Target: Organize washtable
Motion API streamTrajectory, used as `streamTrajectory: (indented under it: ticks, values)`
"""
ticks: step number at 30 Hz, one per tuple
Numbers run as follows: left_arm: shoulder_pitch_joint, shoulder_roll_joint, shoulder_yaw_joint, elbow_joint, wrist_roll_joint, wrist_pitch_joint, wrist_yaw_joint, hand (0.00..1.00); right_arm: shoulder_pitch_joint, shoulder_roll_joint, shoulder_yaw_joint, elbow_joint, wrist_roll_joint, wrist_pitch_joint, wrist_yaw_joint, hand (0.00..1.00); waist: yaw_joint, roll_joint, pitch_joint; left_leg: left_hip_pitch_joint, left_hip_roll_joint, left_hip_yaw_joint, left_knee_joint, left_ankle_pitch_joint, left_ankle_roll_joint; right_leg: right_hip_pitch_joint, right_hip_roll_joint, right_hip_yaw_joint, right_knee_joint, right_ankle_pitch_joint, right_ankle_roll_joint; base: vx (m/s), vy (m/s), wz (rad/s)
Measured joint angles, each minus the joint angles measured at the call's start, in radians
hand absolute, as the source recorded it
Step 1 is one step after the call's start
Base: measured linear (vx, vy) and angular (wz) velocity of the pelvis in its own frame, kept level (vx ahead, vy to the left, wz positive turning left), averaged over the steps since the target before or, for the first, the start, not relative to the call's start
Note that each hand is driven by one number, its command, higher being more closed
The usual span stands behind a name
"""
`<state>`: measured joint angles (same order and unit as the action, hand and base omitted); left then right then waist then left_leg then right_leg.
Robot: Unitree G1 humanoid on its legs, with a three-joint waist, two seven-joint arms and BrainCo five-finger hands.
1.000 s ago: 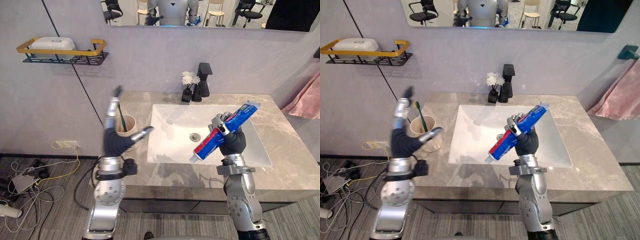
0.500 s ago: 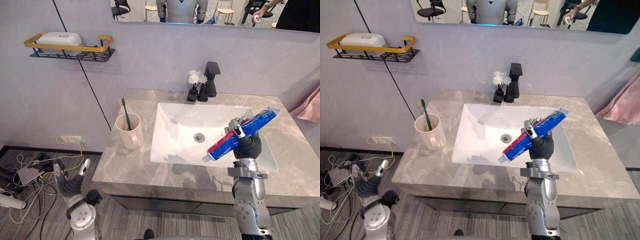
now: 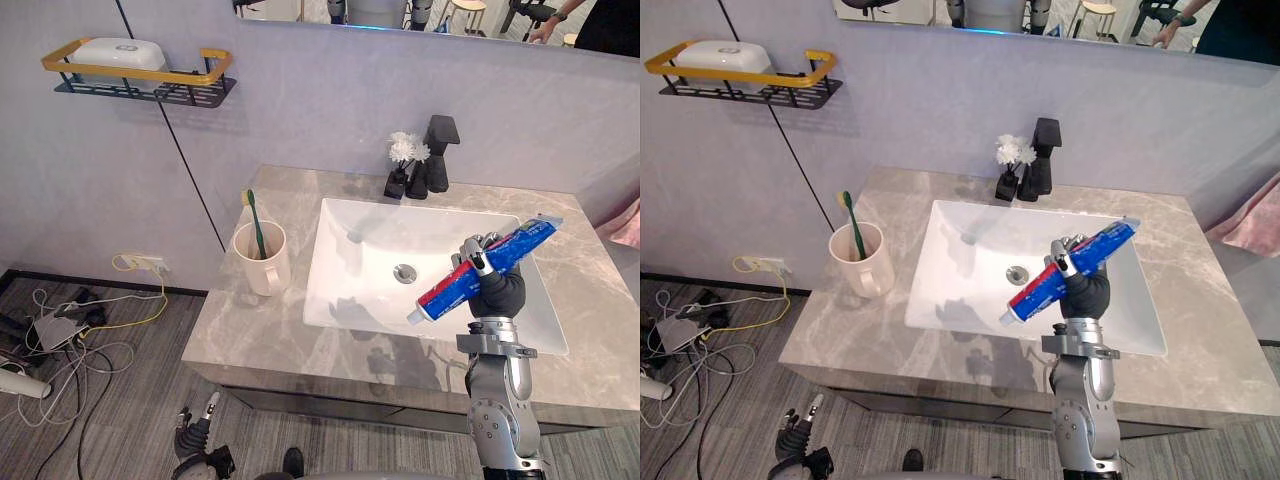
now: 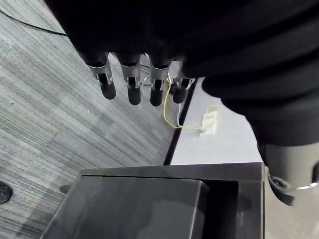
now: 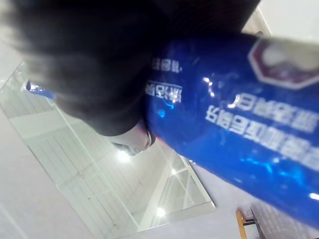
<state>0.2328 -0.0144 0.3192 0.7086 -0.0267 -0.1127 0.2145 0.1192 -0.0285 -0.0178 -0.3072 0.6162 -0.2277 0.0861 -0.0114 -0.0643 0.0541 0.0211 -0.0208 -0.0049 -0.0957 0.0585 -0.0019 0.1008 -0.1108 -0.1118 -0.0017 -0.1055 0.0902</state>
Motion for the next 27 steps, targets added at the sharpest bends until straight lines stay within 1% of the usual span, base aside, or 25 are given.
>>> streamTrajectory:
  ticks: [5,7,10,13,15,18,19,23,24,26,27]
  values:
    - [0.002,0.007,-0.044,0.062,0.006,0.001,-0.020,0.00,-0.001,-0.004,0.009,0.000,-0.005,-0.002,0.000,1.00,0.003,0.000,0.000,0.000,0.002,-0.004,0.000,0.000,0.000,0.000,-0.001,0.000,0.001,0.000,-0.001,-0.03,-0.010,0.01]
    - [0.001,0.013,-0.050,0.085,0.023,0.002,-0.022,0.00,-0.005,-0.020,0.021,0.000,-0.018,-0.002,0.000,1.00,0.004,-0.001,0.000,0.000,0.002,-0.004,0.000,0.000,0.000,0.000,-0.001,0.000,0.002,0.000,-0.001,0.00,0.000,0.00]
    - [-0.001,0.028,-0.055,0.102,0.040,0.008,-0.040,0.00,-0.016,-0.022,0.027,0.000,-0.037,-0.002,-0.001,1.00,0.008,-0.001,-0.001,0.000,0.002,-0.004,0.000,0.000,0.000,0.000,-0.001,0.000,0.003,0.000,-0.001,0.00,0.000,0.00]
    - [-0.007,0.031,-0.055,0.114,0.042,0.010,-0.041,0.00,-0.048,-0.024,0.026,0.000,-0.043,-0.002,-0.006,1.00,0.013,-0.002,-0.001,0.000,0.002,-0.004,0.000,0.000,0.000,0.000,-0.001,0.000,0.003,0.000,-0.001,0.00,0.000,0.00]
    - [-0.021,0.033,-0.064,0.128,0.044,0.011,-0.042,0.00,-0.086,-0.031,0.027,0.000,-0.058,-0.003,-0.021,1.00,0.025,-0.004,-0.002,0.001,0.002,-0.006,0.000,0.001,0.000,0.000,-0.001,-0.001,0.004,0.000,-0.001,0.00,-0.002,0.02]
    - [-0.022,0.043,-0.084,0.128,0.054,0.010,-0.054,0.00,-0.161,-0.044,0.031,0.000,-0.092,-0.005,-0.028,1.00,0.026,-0.007,-0.002,0.000,0.002,-0.013,0.000,0.002,-0.002,0.003,-0.001,-0.008,0.006,0.000,-0.001,0.00,-0.001,0.07]
    - [-0.024,0.048,-0.092,0.129,0.061,0.010,-0.061,0.00,-0.193,-0.050,0.039,0.000,-0.112,-0.010,-0.040,1.00,0.026,-0.009,-0.002,0.001,0.002,-0.015,0.000,0.003,-0.003,0.004,0.000,-0.011,0.006,0.000,-0.001,-0.01,-0.011,0.07]
    - [-0.039,0.057,-0.110,0.149,0.078,0.008,-0.062,0.00,-0.291,-0.062,0.074,0.001,-0.153,-0.017,-0.061,1.00,0.031,-0.011,-0.001,0.001,0.003,-0.023,0.000,0.004,-0.004,0.009,0.001,-0.020,0.006,0.000,-0.001,-0.02,-0.017,0.07]
    - [-0.040,0.060,-0.119,0.149,0.078,0.008,-0.062,0.00,-0.325,-0.063,0.087,0.005,-0.158,-0.024,-0.064,1.00,0.033,-0.012,-0.001,0.001,0.004,-0.024,0.000,0.005,-0.004,0.010,0.001,-0.021,0.005,0.000,-0.001,-0.03,-0.023,0.03]
    - [-0.044,0.061,-0.121,0.149,0.078,0.008,-0.063,0.00,-0.377,-0.066,0.099,0.009,-0.174,-0.032,-0.070,1.00,0.040,-0.015,0.000,0.003,0.004,-0.025,0.000,0.005,-0.004,0.016,0.002,-0.023,0.004,0.000,-0.001,-0.01,-0.012,0.02]
    - [-0.050,0.061,-0.125,0.150,0.079,0.008,-0.063,0.00,-0.403,-0.071,0.103,0.010,-0.195,-0.039,-0.083,1.00,0.054,-0.017,0.002,0.005,0.004,-0.026,0.000,0.005,-0.004,0.016,0.002,-0.023,0.003,0.000,-0.001,-0.03,-0.019,0.05]
